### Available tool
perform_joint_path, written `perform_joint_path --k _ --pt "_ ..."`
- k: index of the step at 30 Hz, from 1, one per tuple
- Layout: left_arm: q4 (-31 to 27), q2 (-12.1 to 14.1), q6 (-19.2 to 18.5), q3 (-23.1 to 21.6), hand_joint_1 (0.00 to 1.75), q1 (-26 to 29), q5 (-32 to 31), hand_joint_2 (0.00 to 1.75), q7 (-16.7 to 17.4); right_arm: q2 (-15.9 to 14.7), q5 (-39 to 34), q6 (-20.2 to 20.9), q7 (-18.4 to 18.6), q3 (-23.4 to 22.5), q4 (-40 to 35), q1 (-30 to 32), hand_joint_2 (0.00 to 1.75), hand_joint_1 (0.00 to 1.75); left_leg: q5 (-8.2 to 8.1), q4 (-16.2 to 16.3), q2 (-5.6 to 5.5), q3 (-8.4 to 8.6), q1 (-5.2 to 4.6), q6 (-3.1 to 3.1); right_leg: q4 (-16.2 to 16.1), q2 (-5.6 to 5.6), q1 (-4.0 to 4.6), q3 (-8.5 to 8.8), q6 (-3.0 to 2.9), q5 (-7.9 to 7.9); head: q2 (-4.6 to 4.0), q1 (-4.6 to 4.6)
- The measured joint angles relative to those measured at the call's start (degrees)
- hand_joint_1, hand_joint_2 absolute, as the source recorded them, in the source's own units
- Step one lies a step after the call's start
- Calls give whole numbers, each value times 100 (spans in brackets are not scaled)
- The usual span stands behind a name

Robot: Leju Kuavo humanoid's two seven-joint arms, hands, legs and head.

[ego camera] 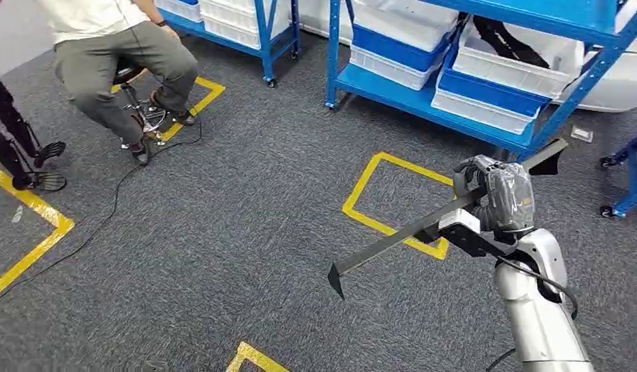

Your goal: Take the parts from the cabinet and place them on the table.

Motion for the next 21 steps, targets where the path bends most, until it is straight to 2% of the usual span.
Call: perform_joint_path --k 1,2,3,4,5,7,8,9,10,11,12,13,14,15,16,17,18,19,20,21 --pt "2 -2 17 -2 0 4 -7 175 13 2 0 -9 -2 7 0 12 175 175 1 17 -77 0 4 -4 -455 34 -17 223 63 200 0 -2" --pt "7 -11 39 -13 0 3 -13 175 24 2 0 -20 -7 9 0 11 175 175 -7 50 -167 -4 10 -20 -1051 146 -61 518 122 427 0 -2" --pt "7 -11 39 -28 0 3 -13 175 26 2 0 -30 -9 11 0 12 175 175 -19 85 -231 -36 -5 -64 -1343 363 -97 630 117 450 0 0" --pt "7 -9 37 -37 0 1 -20 175 24 7 0 -37 -15 15 -2 11 175 175 -29 114 -293 -69 -22 -105 -1361 307 -43 673 45 476 0 4" --pt "7 -9 37 -39 0 5 -37 175 20 7 2 -44 -24 22 -2 25 175 175 -1 105 -336 -98 -19 -145 -1353 245 -34 650 -3 482 0 -18" --pt "15 -9 37 -52 0 22 -72 175 20 26 18 -83 -31 41 -2 71 175 175 39 75 -421 -126 -1 -211 -1356 143 -17 653 -68 515 0 -11" --pt "17 -4 39 -59 0 25 -76 175 22 68 30 -96 -33 55 -15 83 175 175 11 111 -375 -152 20 -216 -1382 80 -105 665 -112 538 0 -9" --pt "20 -18 46 -70 0 26 -105 175 20 72 64 -103 -33 61 -42 106 175 175 -101 253 -53 -206 -25 -246 -1382 49 -84 670 -155 539 0 -17" --pt "20 -15 48 -81 0 11 -122 175 22 79 72 -127 -35 61 -74 137 175 175 -302 561 155 -345 -11 -280 -1382 -14 -69 673 -229 537 0 -70" --pt "20 -13 55 -90 0 -12 -140 175 46 83 107 -146 -35 63 -96 175 175 175 -553 1069 266 -582 15 -313 -1382 -86 -43 673 -237 530 0 -59" --pt "20 -15 59 -94 0 -18 -168 175 70 87 120 -151 -31 63 -107 203 175 175 -716 1467 307 -778 29 -333 -1382 -146 -30 672 -243 525 0 -66" --pt "24 -20 70 -105 0 -17 -190 175 96 90 127 -149 -26 66 -122 233 175 175 -804 1789 332 -937 44 -352 -1382 -216 -24 671 -248 520 0 -66" --pt "26 -20 83 -124 0 -17 -209 175 135 90 135 -149 -11 70 -138 257 175 175 -755 1833 351 -959 57 -362 -1381 -285 -24 673 -252 516 0 -63" --pt "28 -18 87 -133 0 -18 -245 175 166 94 142 -146 6 74 -151 265 175 175 -610 1634 372 -862 63 -365 -1381 -341 -24 675 -256 510 0 -68" --pt "28 -13 96 -138 0 -20 -265 175 197 94 144 -146 13 81 -164 264 175 175 -395 1221 417 -641 64 -352 -1381 -403 -24 680 -259 505 0 -68" --pt "28 -2 103 -142 0 -29 -293 175 232 94 144 -146 22 83 -181 264 175 175 -170 681 553 -340 59 -324 -1381 -461 -24 690 -241 492 0 -68" --pt "28 11 107 -151 0 -41 -308 175 262 90 142 -146 22 83 -199 264 175 175 -72 293 839 -105 33 -277 -1381 -509 -3 702 -233 487 0 -70" --pt "28 22 111 -166 0 -74 -324 175 297 79 140 -146 22 83 -205 278 175 175 -109 161 918 -61 -38 -258 -1363 -557 67 695 -178 451 0 -70" --pt "28 22 122 -183 0 -86 -360 175 321 48 129 -149 18 87 -205 284 175 175 -94 161 811 -79 -29 -221 -1386 -613 64 703 -169 455 0 -33" --pt "31 26 131 -195 0 -85 -365 175 343 44 114 -151 4 92 -208 302 175 175 -93 160 740 -100 -46 -210 -1392 -688 68 719 -149 445 0 -44"
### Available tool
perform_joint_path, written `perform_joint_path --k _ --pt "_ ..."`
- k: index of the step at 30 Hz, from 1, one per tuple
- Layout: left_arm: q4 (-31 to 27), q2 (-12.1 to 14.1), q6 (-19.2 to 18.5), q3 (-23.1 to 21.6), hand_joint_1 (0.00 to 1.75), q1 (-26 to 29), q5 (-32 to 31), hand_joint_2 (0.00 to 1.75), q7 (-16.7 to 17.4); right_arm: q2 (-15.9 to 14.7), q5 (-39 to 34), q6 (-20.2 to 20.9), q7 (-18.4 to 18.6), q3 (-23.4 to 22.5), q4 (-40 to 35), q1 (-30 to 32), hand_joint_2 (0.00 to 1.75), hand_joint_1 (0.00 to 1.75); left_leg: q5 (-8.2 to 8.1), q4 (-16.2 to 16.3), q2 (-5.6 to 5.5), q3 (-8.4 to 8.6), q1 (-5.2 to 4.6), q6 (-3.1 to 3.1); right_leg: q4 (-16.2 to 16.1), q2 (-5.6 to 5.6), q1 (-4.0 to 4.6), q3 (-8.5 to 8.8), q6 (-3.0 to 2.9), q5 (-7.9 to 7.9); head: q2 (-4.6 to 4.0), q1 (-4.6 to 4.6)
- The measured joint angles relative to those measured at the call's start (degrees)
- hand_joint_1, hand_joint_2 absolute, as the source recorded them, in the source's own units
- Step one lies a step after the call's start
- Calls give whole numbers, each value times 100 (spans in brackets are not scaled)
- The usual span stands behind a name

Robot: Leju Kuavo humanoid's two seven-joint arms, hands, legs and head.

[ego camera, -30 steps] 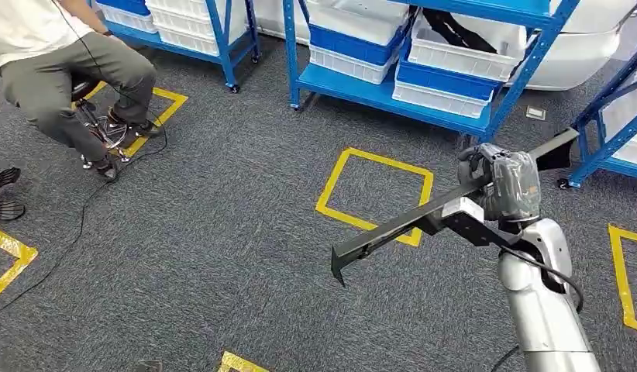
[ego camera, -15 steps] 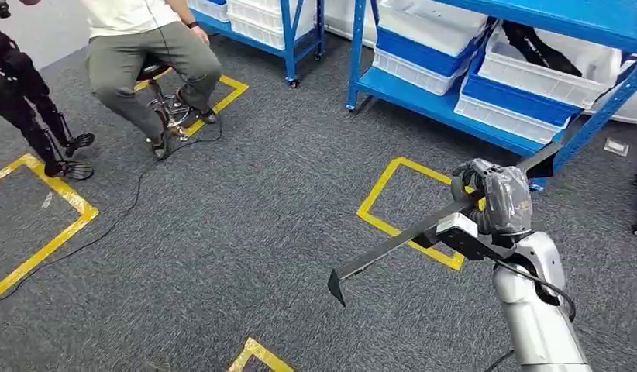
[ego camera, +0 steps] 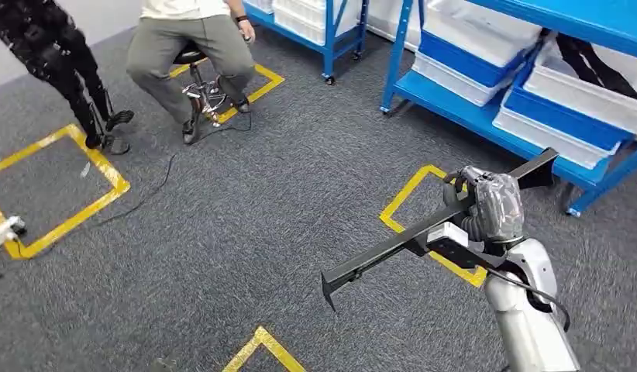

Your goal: Take the parts from the cabinet and place them on the table.

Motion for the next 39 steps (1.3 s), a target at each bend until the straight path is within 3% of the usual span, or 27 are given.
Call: perform_joint_path --k 2,4,5,7,8,9,11,12,13,14,16,17,19,20,22,23,24,26,27,28,32,33,34,35,37,38,39 --pt "0 9 4 -24 0 6 -7 175 33 -15 -22 -4 -13 2 -4 20 175 175 57 -80 -159 40 -17 90 -21 -155 56 33 71 -26 0 0" --pt "4 -4 15 -35 0 -12 -7 175 46 -61 -46 -11 -46 11 -15 55 175 175 115 -158 -292 65 26 176 360 365 -29 -146 46 -248 0 18" --pt "4 2 17 -35 0 -29 -15 175 46 -96 -52 -11 -48 13 -15 67 175 175 136 -155 -374 56 26 206 776 511 -47 -339 8 -422 0 42" --pt "4 7 15 -37 0 -37 -46 175 48 -142 -79 -11 -50 20 -11 119 175 175 141 -155 -552 52 27 218 1579 655 -55 -768 4 -670 0 42" --pt "4 7 15 -44 0 -32 -66 175 48 -153 -98 -7 -50 28 -7 119 175 175 141 -152 -645 52 27 217 1704 678 -64 -857 50 -650 0 33" --pt "7 4 7 -50 0 -30 -78 175 54 -155 -114 -4 -50 37 -7 114 175 175 144 -147 -730 52 28 213 1536 680 -83 -804 109 -530 0 33" --pt "7 2 -2 -72 0 -36 -107 175 70 -155 -122 -4 -50 52 -7 83 175 175 143 -112 -901 51 50 191 664 737 -142 -399 247 -128 0 37" --pt "7 2 -11 -83 0 -40 -107 175 85 -160 -125 -4 -50 61 -7 66 175 175 132 -80 -973 36 57 163 223 894 -184 -181 293 20 0 39" --pt "7 9 -44 -87 0 -51 -116 175 158 -166 -129 -2 -52 72 -2 44 175 175 110 -20 -1047 -1 16 100 87 996 -147 -147 255 25 0 42" --pt "7 9 -121 -92 0 -57 -144 175 331 -175 -146 -2 -55 83 0 32 175 175 116 -23 -1100 -20 28 67 85 918 -145 -127 184 53 0 35" --pt "20 22 -316 -120 0 -33 -251 175 907 -173 -186 -4 -78 140 0 24 175 175 154 -58 -1180 -49 52 -4 99 832 -92 -122 115 64 0 24" --pt "28 37 -376 -131 0 -19 -291 175 1184 -168 -199 -2 -90 173 0 9 175 175 154 -53 -1224 -78 56 -30 78 765 -157 -99 68 90 0 24" --pt "70 48 -516 -186 0 7 -391 175 1907 -142 -223 4 -105 282 4 -49 175 175 -78 264 -676 -204 43 -66 60 672 -150 -101 -21 110 0 -28" --pt "72 50 -533 -203 0 9 -424 175 2097 -140 -218 7 -103 315 9 -75 175 175 -287 642 -529 -387 62 -90 60 620 -132 -104 -80 106 0 -35" --pt "87 50 -599 -223 0 29 -442 175 2348 -138 -218 24 -101 387 39 -132 175 175 -640 1501 -437 -820 93 -129 61 474 -90 -108 -108 94 0 -28" --pt "103 50 -636 -229 0 57 -487 175 2478 -136 -218 59 -100 428 59 -170 175 175 -663 1703 -420 -927 103 -141 62 406 -81 -107 -115 88 0 -31" --pt "107 50 -647 -245 0 98 -518 175 2582 -127 -219 81 -101 470 79 -221 175 175 -566 1631 -400 -900 112 -149 62 345 -76 -104 -120 83 0 -28" --pt "111 61 -682 -284 0 150 -551 175 2699 -96 -221 90 -94 536 98 -317 175 175 -167 862 -309 -504 126 -137 62 221 -72 -97 -115 66 0 -33" --pt "111 70 -700 -288 0 149 -584 175 2787 -87 -221 92 -94 564 103 -369 175 175 22 332 -99 -204 118 -106 63 156 -66 -85 -96 51 0 -35" --pt "111 76 -704 -306 0 139 -610 175 2837 -85 -223 92 -87 586 116 -410 175 175 16 52 214 -59 65 -74 68 100 -17 -77 -62 27 0 -39" --pt "111 131 -728 -350 0 164 -645 175 2924 -50 -232 105 -63 673 184 -523 175 175 61 5 -146 -75 2 53 5 -198 4 11 56 -15 0 -6" --pt "111 149 -743 -354 0 179 -645 175 2924 -44 -232 105 -55 686 190 -533 175 175 125 -89 -207 1 82 126 52 -79 10 -26 106 -65 0 0" --pt "111 133 -748 -363 0 184 -649 175 2924 -35 -234 101 -48 702 203 -548 175 175 136 -124 -276 19 54 148 201 270 -26 -41 91 -151 0 7" --pt "111 142 -754 -363 0 173 -660 175 2927 -41 -236 90 -48 708 208 -548 175 175 155 -121 -336 17 56 182 538 475 -41 -203 43 -326 0 0" --pt "111 151 -754 -365 0 159 -680 175 2924 -63 -234 85 -20 715 243 -487 175 175 153 -120 -538 10 56 199 1437 637 -56 -666 -9 -653 0 17" --pt "111 153 -756 -365 0 163 -712 175 2922 -66 -234 83 -17 719 256 -455 175 175 153 -117 -639 10 55 199 1709 660 -54 -833 13 -698 0 22" --pt "111 151 -756 -367 0 170 -717 175 2924 -63 -234 81 -7 721 258 -435 175 175 153 -113 -735 11 54 198 1688 676 -56 -864 55 -631 0 13"
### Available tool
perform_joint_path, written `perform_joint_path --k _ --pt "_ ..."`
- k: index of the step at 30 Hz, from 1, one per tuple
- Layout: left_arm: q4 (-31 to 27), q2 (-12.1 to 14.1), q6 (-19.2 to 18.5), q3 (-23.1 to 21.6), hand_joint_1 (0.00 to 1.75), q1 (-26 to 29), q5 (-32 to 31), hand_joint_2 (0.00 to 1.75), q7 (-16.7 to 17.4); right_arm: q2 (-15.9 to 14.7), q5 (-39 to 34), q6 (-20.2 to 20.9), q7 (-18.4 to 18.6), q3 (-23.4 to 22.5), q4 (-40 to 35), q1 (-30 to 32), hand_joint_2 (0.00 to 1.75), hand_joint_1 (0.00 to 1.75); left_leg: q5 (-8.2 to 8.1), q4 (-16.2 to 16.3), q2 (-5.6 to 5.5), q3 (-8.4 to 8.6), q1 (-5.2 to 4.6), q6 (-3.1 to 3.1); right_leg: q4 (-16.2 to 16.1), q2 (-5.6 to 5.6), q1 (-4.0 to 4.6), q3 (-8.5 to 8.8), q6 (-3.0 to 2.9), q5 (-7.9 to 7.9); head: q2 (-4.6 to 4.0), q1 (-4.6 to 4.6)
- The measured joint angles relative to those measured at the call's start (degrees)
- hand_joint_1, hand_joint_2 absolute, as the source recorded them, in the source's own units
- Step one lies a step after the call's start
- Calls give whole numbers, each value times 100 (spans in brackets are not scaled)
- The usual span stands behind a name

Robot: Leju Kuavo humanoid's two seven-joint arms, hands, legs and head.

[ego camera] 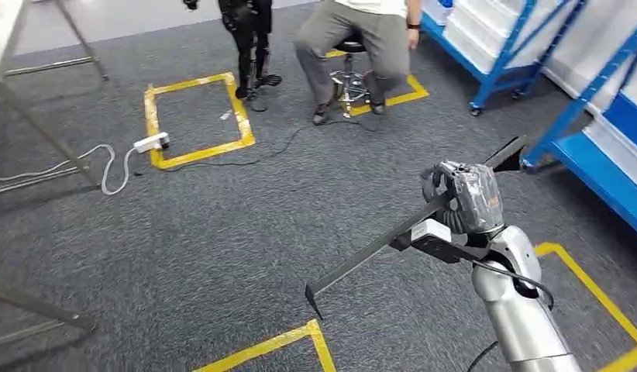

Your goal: Take the parts from the cabinet and place them on the table.

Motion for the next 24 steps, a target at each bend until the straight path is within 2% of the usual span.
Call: perform_joint_path --k 1,2,3,4,5,8,9,10,11,12,13,14,15,16,17,18,19,20,21,23,24 --pt "0 0 0 0 0 9 0 175 0 0 2 0 7 2 0 5 175 175 -2 10 -87 0 1 -4 -261 10 -6 88 59 160 0 2" --pt "0 0 0 0 0 15 -4 175 0 0 2 0 7 2 0 2 175 175 -7 26 -172 1 7 -13 -693 45 -26 266 126 378 0 7" --pt "0 0 0 -2 0 18 -17 175 -2 -4 2 -4 9 2 0 1 175 175 -18 47 -255 0 15 -31 -1187 170 -61 479 187 600 0 4" --pt "0 2 0 -7 0 16 -35 175 -2 -9 2 -4 13 2 2 3 175 175 -22 62 -330 -28 24 -63 -1543 465 -116 610 205 697 0 18" --pt "0 4 0 -11 0 12 -57 175 -4 -13 7 -4 18 4 0 13 175 175 -44 103 -420 -51 -20 -106 -1597 405 -62 675 120 724 0 15" --pt "2 17 0 -41 0 70 -70 175 -2 4 9 -4 26 13 -4 14 175 175 9 51 -563 -81 13 -193 -1580 241 -33 678 9 740 0 11" --pt "4 29 -2 -50 0 86 -78 175 6 35 11 -4 26 17 -9 4 175 175 -18 83 -487 -101 28 -214 -1622 172 -92 701 -43 770 0 11" --pt "4 20 -7 -57 0 90 -87 175 17 33 15 -6 31 20 -17 6 175 175 -118 223 -91 -150 -20 -240 -1629 113 -74 720 -86 768 0 -6" --pt "4 22 -4 -59 0 77 -87 175 22 33 15 -11 31 20 -28 2 175 175 -302 522 136 -291 -15 -261 -1629 53 -50 725 -154 762 0 -28" --pt "4 28 -7 -61 0 57 -87 175 22 31 15 -11 31 20 -33 3 175 175 -519 966 251 -508 2 -277 -1629 -21 -18 732 -176 749 0 -20" --pt "4 26 -7 -68 0 48 -87 175 24 28 17 -11 31 20 -31 5 175 175 -693 1389 298 -726 16 -287 -1628 -101 5 732 -188 741 0 -20" --pt "4 22 -7 -79 0 48 -89 175 22 31 17 -9 31 24 -33 5 175 175 -787 1711 319 -892 29 -295 -1628 -171 21 731 -198 733 0 -24" --pt "7 15 -7 -81 0 54 -90 175 33 33 17 -9 31 28 -33 8 175 175 -758 1799 333 -943 37 -292 -1628 -246 31 734 -205 727 0 -20" --pt "7 15 -4 -81 0 60 -96 175 44 33 17 -9 31 35 -33 6 175 175 -602 1601 349 -847 37 -283 -1627 -317 41 740 -215 717 0 -26" --pt "7 17 0 -83 0 60 -112 175 52 33 17 -9 31 42 -33 5 175 175 -394 1194 379 -627 34 -259 -1628 -387 50 750 -217 712 0 -24" --pt "7 22 2 -83 0 56 -111 175 55 33 17 -9 31 48 -35 3 175 175 -194 711 471 -353 22 -222 -1628 -452 58 761 -224 701 0 -22" --pt "7 24 2 -85 0 47 -114 175 63 33 17 -9 31 52 -37 0 175 175 -79 289 735 -95 -17 -164 -1628 -501 71 778 -208 690 0 -28" --pt "7 35 2 -87 0 26 -120 175 74 33 17 -9 31 52 -37 1 175 175 -134 172 859 -43 -83 -151 -1619 -555 128 776 -171 661 0 -15" --pt "7 31 2 -92 0 20 -120 175 83 31 17 -9 31 55 -37 -6 175 175 -116 158 754 -59 -89 -119 -1627 -606 112 778 -150 655 0 -6" --pt "7 42 4 -92 0 37 -127 175 98 39 17 -9 31 68 -37 -7 175 175 -113 146 625 -83 -126 -74 -1652 -736 91 808 -111 649 0 -15" --pt "7 44 9 -92 0 41 -129 175 101 46 17 -9 31 74 -39 -15 175 175 -79 58 549 -28 -119 -28 -1662 -794 129 866 -76 627 0 -28"
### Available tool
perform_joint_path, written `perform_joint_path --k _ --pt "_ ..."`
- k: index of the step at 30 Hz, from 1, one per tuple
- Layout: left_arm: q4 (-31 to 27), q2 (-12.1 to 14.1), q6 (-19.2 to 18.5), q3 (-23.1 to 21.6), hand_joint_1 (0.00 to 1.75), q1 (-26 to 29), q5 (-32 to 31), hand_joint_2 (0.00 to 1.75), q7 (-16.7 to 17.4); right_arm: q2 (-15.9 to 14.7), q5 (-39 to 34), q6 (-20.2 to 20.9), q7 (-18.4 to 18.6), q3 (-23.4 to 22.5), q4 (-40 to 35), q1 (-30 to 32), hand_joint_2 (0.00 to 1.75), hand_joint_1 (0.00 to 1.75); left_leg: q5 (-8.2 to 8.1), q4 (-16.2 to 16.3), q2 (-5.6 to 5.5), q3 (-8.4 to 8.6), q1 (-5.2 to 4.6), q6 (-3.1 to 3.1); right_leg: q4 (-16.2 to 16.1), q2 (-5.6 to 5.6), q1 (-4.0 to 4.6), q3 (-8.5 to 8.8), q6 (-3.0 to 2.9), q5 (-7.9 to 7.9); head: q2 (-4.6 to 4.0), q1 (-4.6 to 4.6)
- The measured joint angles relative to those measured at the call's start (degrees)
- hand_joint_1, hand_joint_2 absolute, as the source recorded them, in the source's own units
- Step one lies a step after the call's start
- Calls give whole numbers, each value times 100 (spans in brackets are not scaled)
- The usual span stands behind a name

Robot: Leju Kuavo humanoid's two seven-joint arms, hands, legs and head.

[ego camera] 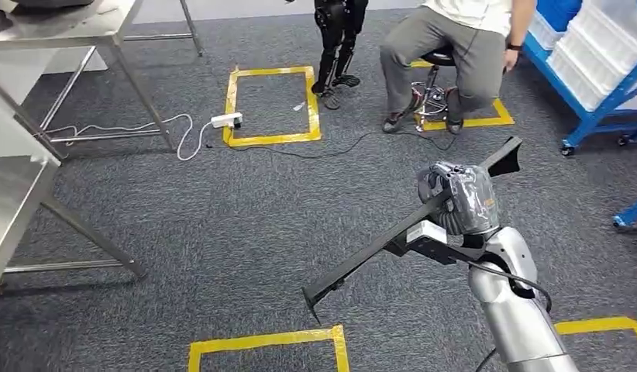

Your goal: Take the parts from the cabinet and place them on the table.

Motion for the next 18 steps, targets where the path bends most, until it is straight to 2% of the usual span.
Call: perform_joint_path --k 1,2,3,5,6,7,8,9,10,11,12,14,15,16,17,18 --pt "2 -28 2 -4 0 15 -9 175 4 -15 0 0 2 -4 -2 1 175 175 59 -84 -52 91 61 25 90 230 -28 -70 27 -48 0 16" --pt "2 -28 13 -7 0 -6 -11 175 4 -13 -2 0 0 -4 -2 -4 175 175 88 -124 -114 107 78 68 292 502 -55 -146 20 -143 0 4" --pt "2 -26 13 -7 0 -24 -20 175 7 -48 -4 0 -2 -7 -2 -2 175 175 95 -125 -183 99 82 78 703 679 -60 -354 -15 -316 0 19" --pt "2 -39 13 -9 0 -27 -44 175 7 -90 -7 0 2 -11 22 42 175 175 95 -124 -365 97 96 77 1567 777 -75 -817 -23 -599 0 37" --pt "2 -46 13 -9 0 -25 -44 175 7 -94 -11 0 0 -7 28 56 175 175 95 -122 -454 97 98 75 1732 782 -89 -924 16 -600 0 33" --pt "2 -55 15 -9 0 -12 -46 175 7 -96 -24 2 -4 -7 33 63 175 175 98 -118 -535 101 102 68 1612 782 -108 -895 70 -502 0 35" --pt "2 -61 15 -9 0 -3 -52 175 9 -96 -41 2 -7 -9 33 63 175 175 100 -112 -619 102 112 58 1256 789 -133 -747 142 -317 0 33" --pt "2 -68 13 -9 0 -3 -52 175 9 -103 -50 2 -11 -9 33 62 175 175 99 -97 -703 102 131 32 750 829 -170 -515 218 -92 0 33" --pt "2 -68 15 -9 0 -4 -59 175 9 -107 -52 0 -18 -9 33 62 175 175 85 -66 -784 92 148 -11 258 968 -227 -288 284 93 0 37" --pt "2 -50 20 -9 0 -7 -59 175 9 -105 -55 0 -24 -7 42 62 175 175 58 2 -857 40 113 -73 52 1188 -244 -215 290 117 0 57" --pt "2 -48 22 -9 0 -6 -59 175 18 -109 -55 0 -26 -4 42 62 175 175 53 18 -912 8 123 -103 56 1093 -217 -183 192 138 0 44" --pt "4 -50 31 -9 0 32 -61 175 46 -98 -52 0 -28 4 44 90 175 175 95 -22 -995 -19 147 -167 71 1005 -180 -191 103 147 0 31" --pt "7 -48 31 -9 0 56 -61 175 59 -74 -55 0 -33 13 44 84 175 175 98 -20 -1039 -43 153 -186 51 945 -205 -186 63 165 0 28" --pt "7 -55 33 -11 0 71 -63 175 70 -63 -55 0 -37 15 42 62 175 175 46 51 -765 -48 142 -200 36 899 -216 -175 31 180 0 28" --pt "7 -59 35 -11 0 65 -63 175 90 -63 -59 -2 -44 13 42 67 175 175 -105 254 -460 -136 113 -226 36 853 -200 -166 9 172 0 -29" --pt "7 -53 44 -11 0 47 -63 175 92 -66 -59 -2 -48 13 42 68 175 175 -311 614 -315 -304 121 -244 36 795 -173 -164 -49 164 0 -20"
